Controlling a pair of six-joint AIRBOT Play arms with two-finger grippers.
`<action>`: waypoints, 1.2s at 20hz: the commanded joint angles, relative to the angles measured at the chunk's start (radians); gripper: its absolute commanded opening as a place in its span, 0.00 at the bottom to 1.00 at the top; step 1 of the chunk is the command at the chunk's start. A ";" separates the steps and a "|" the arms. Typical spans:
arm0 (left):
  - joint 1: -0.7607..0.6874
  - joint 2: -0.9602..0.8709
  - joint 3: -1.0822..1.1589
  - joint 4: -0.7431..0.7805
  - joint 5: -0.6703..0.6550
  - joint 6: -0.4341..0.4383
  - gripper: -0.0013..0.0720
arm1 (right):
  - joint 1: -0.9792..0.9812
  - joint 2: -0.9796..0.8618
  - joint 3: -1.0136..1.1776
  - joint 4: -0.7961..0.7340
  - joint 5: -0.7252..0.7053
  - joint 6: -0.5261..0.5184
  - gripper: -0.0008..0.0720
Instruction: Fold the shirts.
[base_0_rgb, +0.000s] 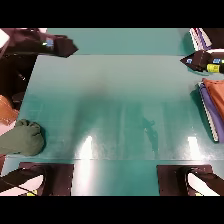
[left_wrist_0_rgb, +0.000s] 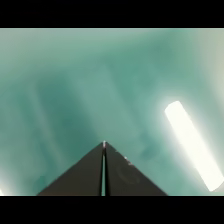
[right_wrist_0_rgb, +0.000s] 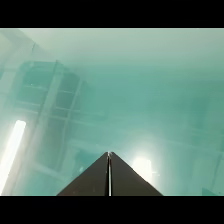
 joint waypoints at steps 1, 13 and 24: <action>0.111 0.093 -0.035 0.235 -0.285 -0.033 0.06 | 0.001 -0.001 0.001 0.000 0.003 0.000 0.04; 0.412 0.330 -0.713 0.632 -0.399 -0.120 0.89 | 0.002 -0.001 0.001 0.000 0.003 0.000 0.04; 0.412 0.330 -0.761 0.660 -0.320 -0.223 0.06 | 0.002 0.001 0.002 0.010 -0.012 0.001 0.04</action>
